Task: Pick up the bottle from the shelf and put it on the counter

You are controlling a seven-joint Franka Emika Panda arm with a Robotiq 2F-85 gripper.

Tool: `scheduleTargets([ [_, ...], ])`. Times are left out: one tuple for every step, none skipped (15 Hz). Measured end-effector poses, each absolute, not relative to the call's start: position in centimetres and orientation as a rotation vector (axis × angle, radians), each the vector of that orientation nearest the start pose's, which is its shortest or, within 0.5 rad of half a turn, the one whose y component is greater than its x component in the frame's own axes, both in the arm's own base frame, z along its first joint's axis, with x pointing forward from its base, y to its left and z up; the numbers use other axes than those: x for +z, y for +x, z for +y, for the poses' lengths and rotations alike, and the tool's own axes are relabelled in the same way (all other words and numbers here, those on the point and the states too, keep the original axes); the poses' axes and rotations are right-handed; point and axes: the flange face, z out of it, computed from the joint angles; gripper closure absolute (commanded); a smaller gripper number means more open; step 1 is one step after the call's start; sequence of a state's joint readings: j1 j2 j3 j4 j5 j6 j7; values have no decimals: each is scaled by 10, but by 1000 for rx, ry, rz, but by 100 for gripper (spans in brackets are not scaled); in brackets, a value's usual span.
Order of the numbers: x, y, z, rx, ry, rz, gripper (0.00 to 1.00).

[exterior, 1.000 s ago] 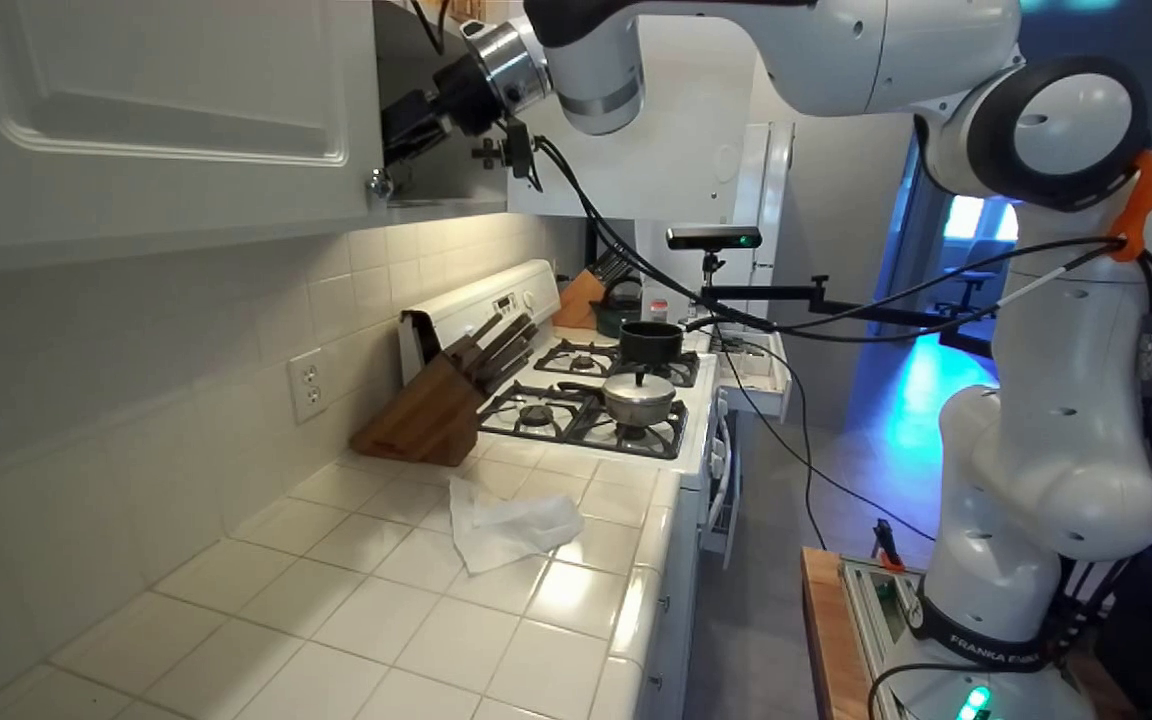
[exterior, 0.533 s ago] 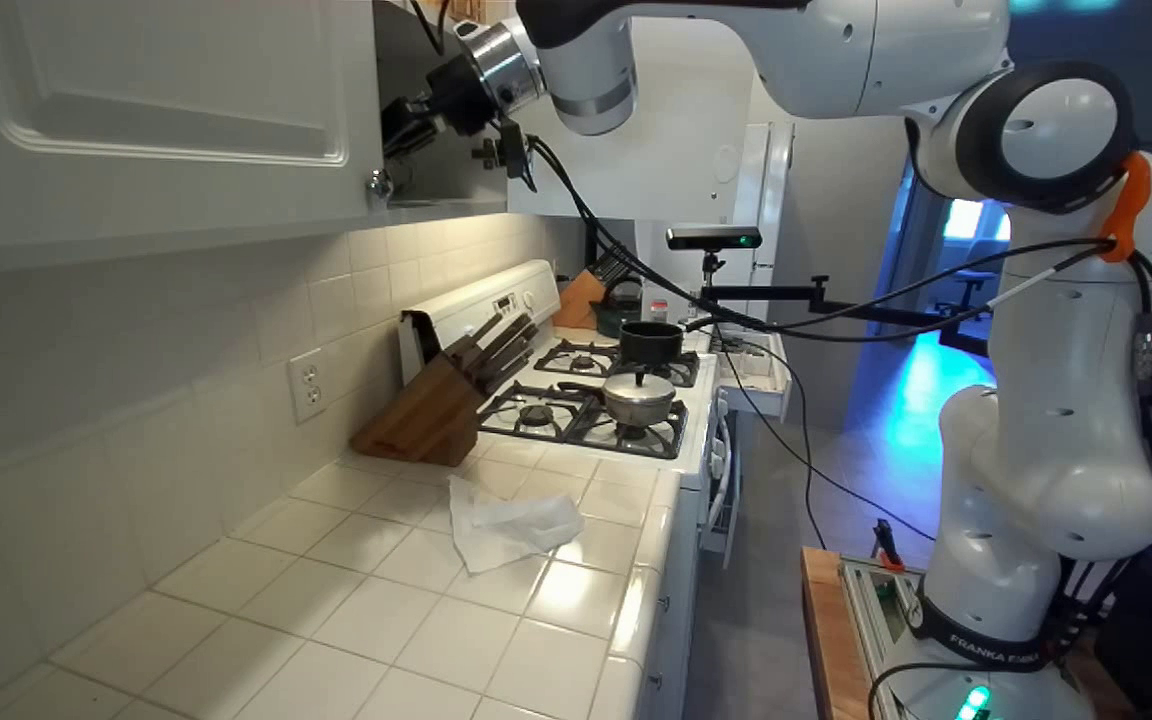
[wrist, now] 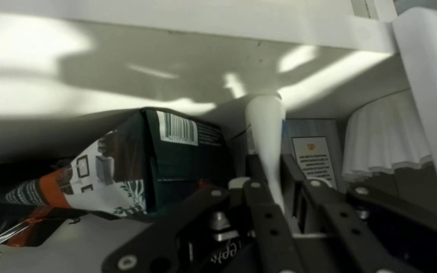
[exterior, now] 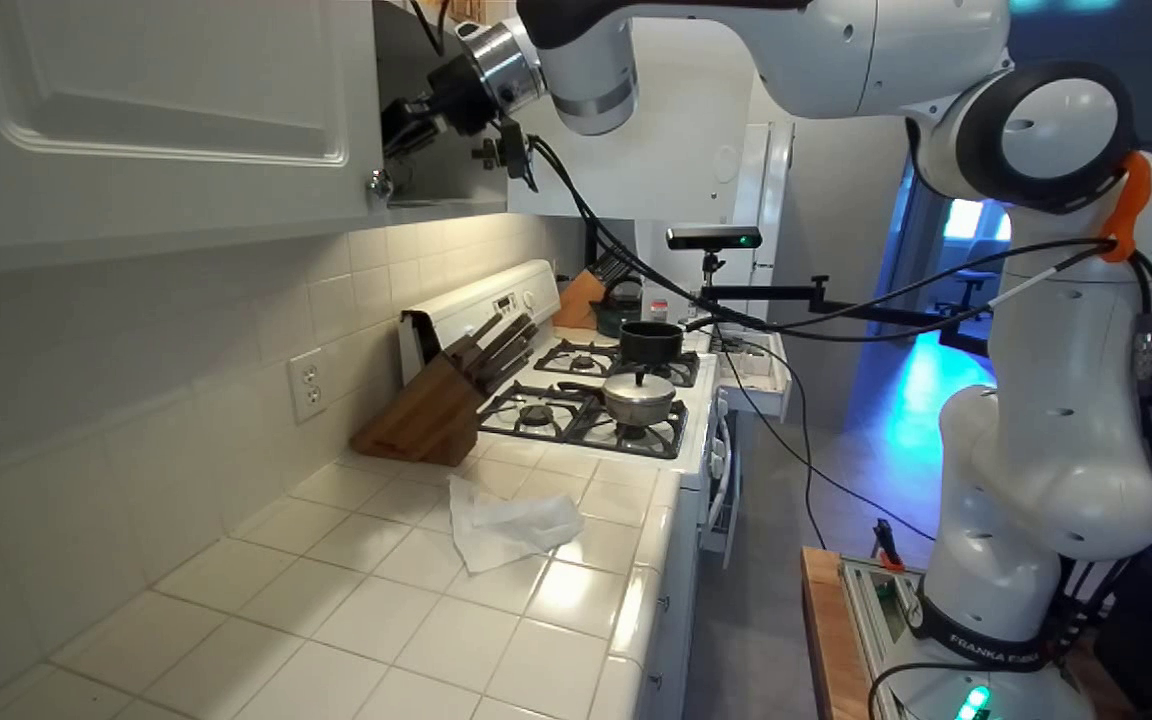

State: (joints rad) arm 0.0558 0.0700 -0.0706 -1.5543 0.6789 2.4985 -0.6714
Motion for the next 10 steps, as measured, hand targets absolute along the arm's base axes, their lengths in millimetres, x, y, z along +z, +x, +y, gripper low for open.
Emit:
scheduleTargets([
  [702, 629, -12, -1370, -2485, -363, 96],
  [702, 628, -13, -1371, -2489, -352, 97],
  [703, 625, -14, -1373, -2497, -340, 96],
  [703, 622, -16, -1376, -2506, -325, 96],
  [704, 618, -17, -1380, -2519, -309, 96],
  [704, 613, -19, -1386, -2533, -290, 96],
  [705, 607, -20, -1390, -2548, -270, 96],
  [706, 602, -21, -1393, -2563, -250, 96],
  [707, 596, -23, -1396, -2575, -228, 96],
  [707, 590, -24, -1398, -2587, -207, 96],
])
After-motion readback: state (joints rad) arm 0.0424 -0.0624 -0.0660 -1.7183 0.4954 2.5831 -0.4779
